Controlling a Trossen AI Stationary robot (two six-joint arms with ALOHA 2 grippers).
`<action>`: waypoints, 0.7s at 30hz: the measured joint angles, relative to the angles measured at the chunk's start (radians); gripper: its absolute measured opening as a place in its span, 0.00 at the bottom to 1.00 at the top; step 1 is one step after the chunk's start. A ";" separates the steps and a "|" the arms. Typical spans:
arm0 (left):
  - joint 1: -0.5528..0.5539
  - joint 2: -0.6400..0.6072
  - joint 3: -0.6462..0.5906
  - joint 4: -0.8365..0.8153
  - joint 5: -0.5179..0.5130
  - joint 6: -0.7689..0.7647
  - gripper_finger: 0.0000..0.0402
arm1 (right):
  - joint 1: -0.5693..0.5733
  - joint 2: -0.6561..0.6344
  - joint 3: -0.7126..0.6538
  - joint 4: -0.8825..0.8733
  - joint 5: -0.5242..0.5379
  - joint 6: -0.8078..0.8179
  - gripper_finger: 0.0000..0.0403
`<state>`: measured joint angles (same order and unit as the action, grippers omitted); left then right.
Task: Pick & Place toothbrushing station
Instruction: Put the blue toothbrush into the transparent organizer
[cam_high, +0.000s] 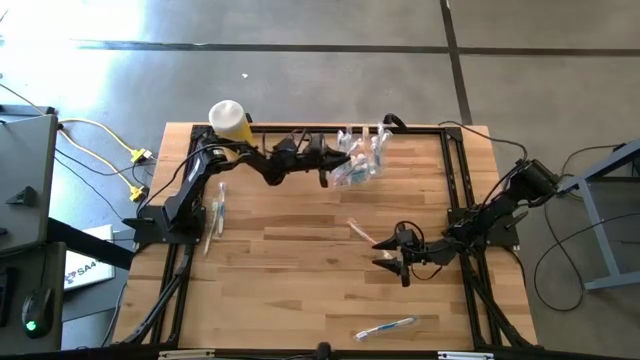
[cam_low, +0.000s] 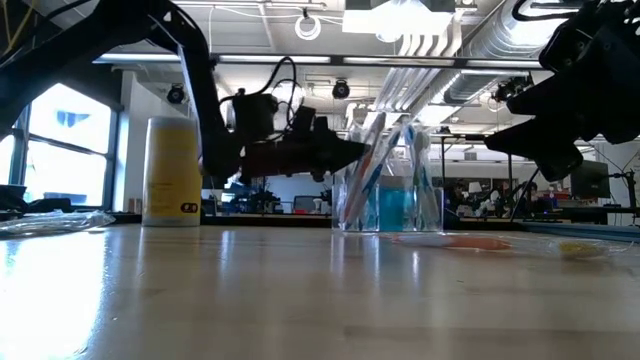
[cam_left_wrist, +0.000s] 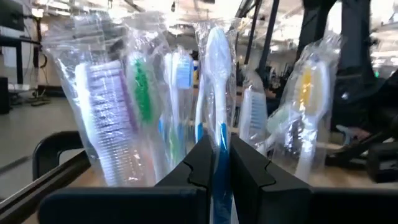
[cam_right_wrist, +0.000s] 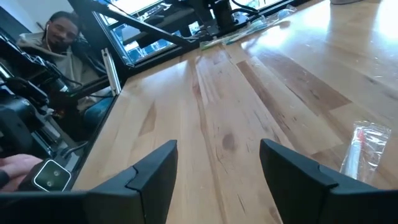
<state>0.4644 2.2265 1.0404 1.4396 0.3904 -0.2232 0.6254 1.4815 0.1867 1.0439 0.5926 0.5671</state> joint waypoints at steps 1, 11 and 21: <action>0.000 0.000 -0.016 0.031 0.000 -0.012 0.06 | 0.000 0.000 0.000 0.000 0.000 0.000 0.55; 0.000 -0.009 -0.107 0.124 0.011 -0.040 0.06 | 0.001 0.000 0.000 0.000 -0.020 0.009 0.55; -0.016 -0.019 -0.108 0.125 0.054 -0.057 0.11 | 0.003 0.000 0.000 0.000 -0.024 0.034 0.55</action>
<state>0.4484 2.2078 0.9321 1.5650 0.4442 -0.2803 0.6281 1.4811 0.1864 1.0435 0.5686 0.6014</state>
